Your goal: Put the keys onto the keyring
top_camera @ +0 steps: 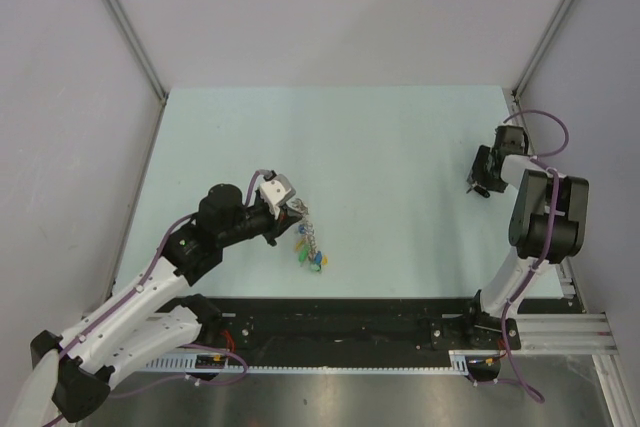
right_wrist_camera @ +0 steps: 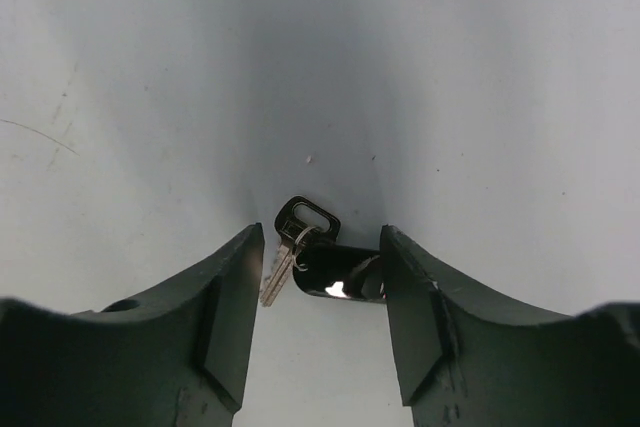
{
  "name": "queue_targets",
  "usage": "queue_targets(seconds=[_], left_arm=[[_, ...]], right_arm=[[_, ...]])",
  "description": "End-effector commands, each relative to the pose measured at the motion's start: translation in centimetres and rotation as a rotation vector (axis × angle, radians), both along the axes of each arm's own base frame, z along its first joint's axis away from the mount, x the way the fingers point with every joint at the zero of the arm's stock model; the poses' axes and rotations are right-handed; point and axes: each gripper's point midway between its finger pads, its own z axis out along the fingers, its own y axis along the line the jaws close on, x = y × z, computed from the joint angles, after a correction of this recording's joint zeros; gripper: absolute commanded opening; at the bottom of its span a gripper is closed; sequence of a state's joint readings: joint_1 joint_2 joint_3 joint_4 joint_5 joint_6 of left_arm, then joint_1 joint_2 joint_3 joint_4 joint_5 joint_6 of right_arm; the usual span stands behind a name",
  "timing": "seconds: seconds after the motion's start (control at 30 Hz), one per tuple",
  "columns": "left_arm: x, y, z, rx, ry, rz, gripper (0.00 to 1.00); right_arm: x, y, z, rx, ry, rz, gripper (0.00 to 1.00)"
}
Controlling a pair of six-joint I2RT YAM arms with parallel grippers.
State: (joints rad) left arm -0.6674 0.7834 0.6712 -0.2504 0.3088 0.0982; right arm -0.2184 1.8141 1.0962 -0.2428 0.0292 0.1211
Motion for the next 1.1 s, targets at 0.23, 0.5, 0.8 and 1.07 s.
queue_targets(seconds=[0.23,0.5,0.8,1.07], left_arm=[[0.5,-0.3,2.3,-0.043,-0.083,-0.003,0.00],[0.3,-0.3,2.7,-0.057,-0.095,-0.009,0.00],[0.2,-0.4,2.9,-0.067,-0.096,-0.011,0.00],[0.2,-0.4,2.7,-0.061,-0.088,-0.009,0.00]], right_arm=[[-0.4,2.4,-0.5,-0.012,0.074,0.065,0.21],[-3.7,10.7,0.9,-0.008,0.136,0.243,0.00],[-9.0,24.5,3.2,0.059,0.061,0.527,0.00],[-13.0,30.3,4.0,0.208,-0.060,0.606,0.00]])
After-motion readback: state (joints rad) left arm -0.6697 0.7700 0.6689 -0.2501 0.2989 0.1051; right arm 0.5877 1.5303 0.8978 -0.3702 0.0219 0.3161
